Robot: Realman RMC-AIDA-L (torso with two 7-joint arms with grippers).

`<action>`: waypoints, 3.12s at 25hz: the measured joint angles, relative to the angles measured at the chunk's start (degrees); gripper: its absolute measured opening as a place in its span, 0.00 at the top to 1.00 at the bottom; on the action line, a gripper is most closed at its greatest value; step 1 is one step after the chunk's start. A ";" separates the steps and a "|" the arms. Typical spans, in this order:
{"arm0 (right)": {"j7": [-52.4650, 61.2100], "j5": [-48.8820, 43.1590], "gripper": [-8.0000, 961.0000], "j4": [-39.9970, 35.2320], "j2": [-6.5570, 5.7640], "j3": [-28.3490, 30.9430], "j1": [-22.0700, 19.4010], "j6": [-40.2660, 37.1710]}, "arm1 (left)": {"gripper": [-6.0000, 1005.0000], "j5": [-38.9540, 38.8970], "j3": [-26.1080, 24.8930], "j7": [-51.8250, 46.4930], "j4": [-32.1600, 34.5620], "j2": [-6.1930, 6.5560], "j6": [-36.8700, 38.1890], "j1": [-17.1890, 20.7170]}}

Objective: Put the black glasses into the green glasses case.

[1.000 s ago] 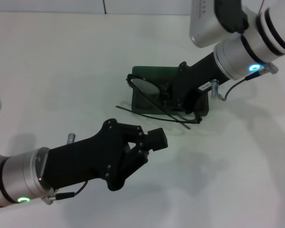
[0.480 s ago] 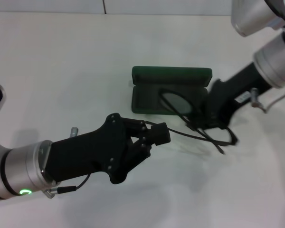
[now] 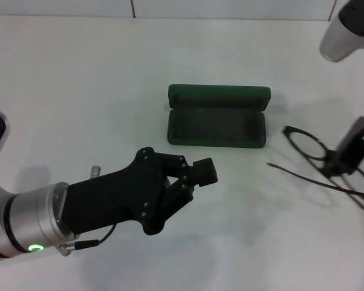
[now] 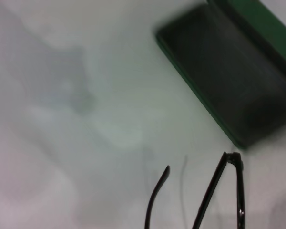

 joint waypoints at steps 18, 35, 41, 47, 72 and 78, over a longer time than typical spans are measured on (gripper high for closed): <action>-4.58 -9.53 0.85 6.16 -0.24 -1.17 -0.73 3.02 | 0.97 -0.13 0.00 -1.29 0.00 0.40 -2.57 -2.24; -4.54 -10.61 0.61 8.24 -0.05 -0.95 1.22 6.07 | 0.97 -0.13 -0.09 -1.30 0.00 0.40 -4.47 -2.25; -4.37 -10.59 0.60 10.13 0.24 -1.33 2.37 7.84 | 0.97 0.12 -0.08 -1.30 0.00 0.29 -4.60 -2.26; -4.34 -10.27 0.64 13.31 0.40 -2.02 3.83 9.33 | 0.97 0.14 -0.08 -1.01 0.00 0.08 -4.62 -1.62; -3.70 -9.93 0.87 11.68 0.37 -3.11 3.78 8.47 | 0.97 0.24 -0.09 -0.85 -0.01 -0.04 -4.62 -1.27; -6.59 -5.14 0.88 7.10 -0.03 4.24 2.08 5.75 | 0.97 0.09 -0.09 -0.90 0.00 0.04 -4.53 -1.29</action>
